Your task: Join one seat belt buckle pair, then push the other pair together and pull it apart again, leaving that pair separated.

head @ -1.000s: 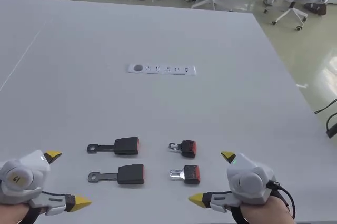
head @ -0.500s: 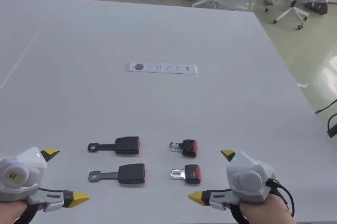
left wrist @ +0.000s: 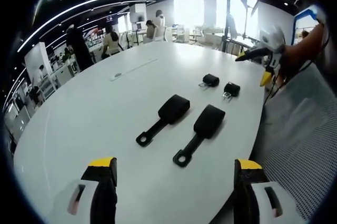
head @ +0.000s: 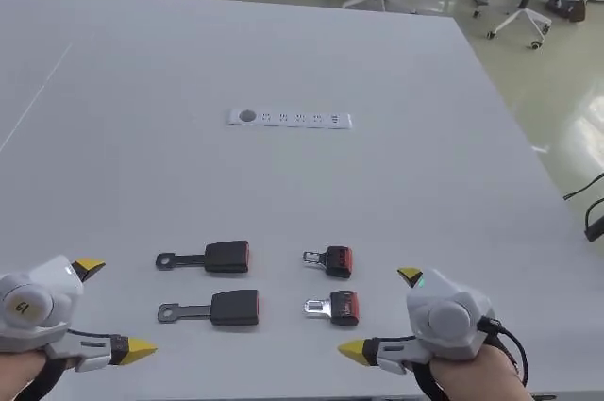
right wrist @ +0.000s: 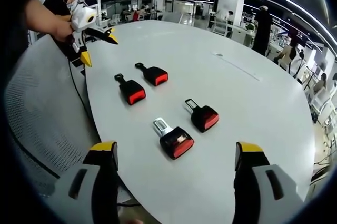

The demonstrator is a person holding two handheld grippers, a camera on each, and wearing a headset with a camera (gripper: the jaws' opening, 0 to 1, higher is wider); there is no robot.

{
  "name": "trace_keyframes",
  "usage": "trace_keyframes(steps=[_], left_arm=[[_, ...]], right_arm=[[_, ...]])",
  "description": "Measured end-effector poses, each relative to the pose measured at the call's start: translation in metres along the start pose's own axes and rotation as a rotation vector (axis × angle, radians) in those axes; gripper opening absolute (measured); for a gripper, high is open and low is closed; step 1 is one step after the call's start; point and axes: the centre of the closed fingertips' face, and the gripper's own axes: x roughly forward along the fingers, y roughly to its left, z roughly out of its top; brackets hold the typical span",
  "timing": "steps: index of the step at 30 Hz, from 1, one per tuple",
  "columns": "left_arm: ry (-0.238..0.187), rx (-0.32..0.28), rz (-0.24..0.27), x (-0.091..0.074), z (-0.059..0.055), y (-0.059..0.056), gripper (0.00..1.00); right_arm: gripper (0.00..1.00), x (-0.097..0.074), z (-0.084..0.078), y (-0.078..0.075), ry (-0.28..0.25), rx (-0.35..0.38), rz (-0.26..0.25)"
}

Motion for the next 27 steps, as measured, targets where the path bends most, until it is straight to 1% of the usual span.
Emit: trace_keyframes(steps=[4,8,12,15,17,21,26,27], left_arm=[[0.013,-0.005,0.002,0.000,-0.001,0.002,0.92],[0.027,0.015,-0.006,0.001,-0.003,0.000,0.91],[0.041,0.028,-0.018,0.001,-0.003,-0.001,0.86],[0.051,0.044,-0.025,0.003,-0.003,-0.002,0.85],[0.065,0.057,-0.037,0.004,-0.004,-0.003,0.82],[0.082,0.097,-0.057,0.009,-0.002,-0.006,0.77],[0.095,0.120,-0.082,0.017,0.002,-0.010,0.72],[0.097,0.120,-0.086,0.018,0.002,-0.011,0.72]], right_arm=[[0.90,0.000,0.003,0.001,0.000,0.000,0.003],[0.89,0.001,0.006,0.001,0.005,-0.014,0.007],[0.88,0.002,0.005,0.003,0.013,-0.025,0.018],[0.86,0.004,0.005,0.005,0.018,-0.022,0.035],[0.84,0.005,0.005,0.006,0.020,-0.025,0.042],[0.77,0.006,0.006,0.009,0.022,-0.040,0.066],[0.75,0.007,0.005,0.008,0.033,-0.061,0.075],[0.75,0.008,0.004,0.009,0.036,-0.067,0.084]])
